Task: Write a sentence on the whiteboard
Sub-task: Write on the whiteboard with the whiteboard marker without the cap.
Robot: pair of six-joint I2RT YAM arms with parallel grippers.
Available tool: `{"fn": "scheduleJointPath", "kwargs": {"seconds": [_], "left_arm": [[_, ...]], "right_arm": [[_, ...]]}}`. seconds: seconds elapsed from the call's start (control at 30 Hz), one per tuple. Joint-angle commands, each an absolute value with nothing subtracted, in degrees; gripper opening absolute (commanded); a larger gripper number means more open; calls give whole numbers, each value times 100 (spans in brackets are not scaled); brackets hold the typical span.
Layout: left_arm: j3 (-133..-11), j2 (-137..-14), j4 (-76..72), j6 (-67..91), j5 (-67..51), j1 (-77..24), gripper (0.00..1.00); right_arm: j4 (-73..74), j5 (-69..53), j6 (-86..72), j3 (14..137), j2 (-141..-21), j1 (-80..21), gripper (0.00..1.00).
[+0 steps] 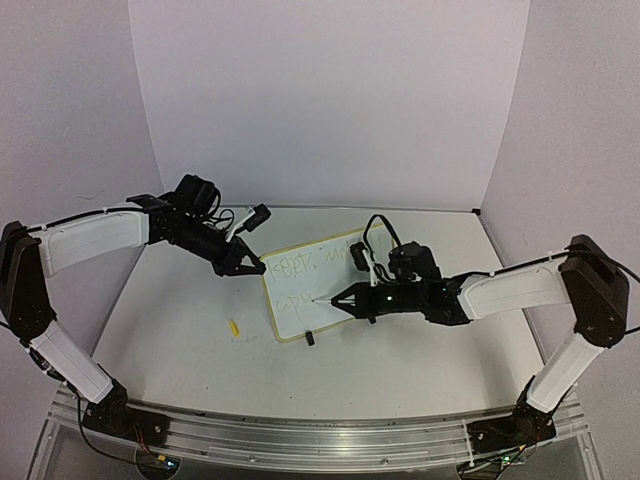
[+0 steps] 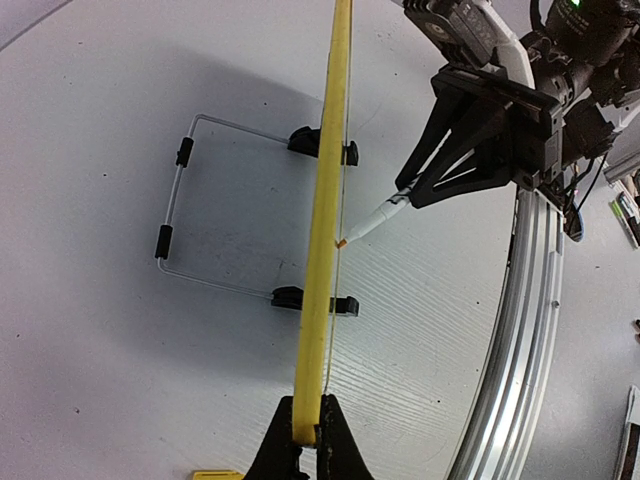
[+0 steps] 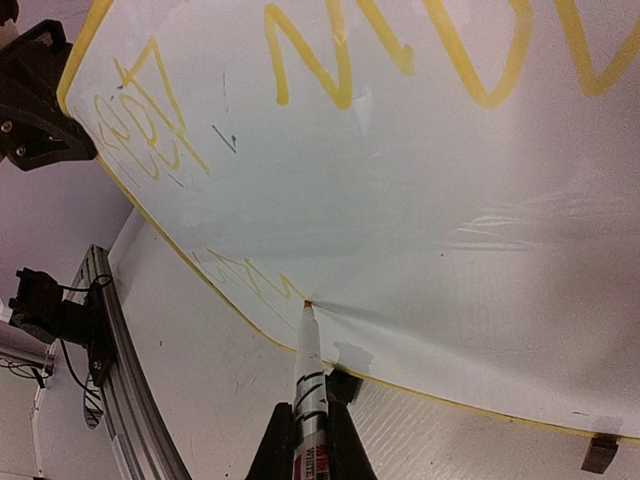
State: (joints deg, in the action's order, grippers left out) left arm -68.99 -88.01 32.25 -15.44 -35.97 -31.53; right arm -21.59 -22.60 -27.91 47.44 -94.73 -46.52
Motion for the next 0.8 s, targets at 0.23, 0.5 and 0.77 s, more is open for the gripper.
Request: {"fn": "scheduleJointPath", "kwargs": {"seconds": [0.23,0.5,0.77], "left_arm": [[-6905,-8859,3498,-1804,-3222,-3243,0],[-6900,-8851,3503,-1806,-3223,-3243,0],[-6903,-8860,3507,-1806,-3222,-3243,0]], "right_arm": [[-2065,-1679,-2630,4977,-8967,-4567,0],[-2070,-1911,-2572,4848,-8743,-4568,0],[-2347,-2812,-2531,4392,-8447,-4377,0]]}}
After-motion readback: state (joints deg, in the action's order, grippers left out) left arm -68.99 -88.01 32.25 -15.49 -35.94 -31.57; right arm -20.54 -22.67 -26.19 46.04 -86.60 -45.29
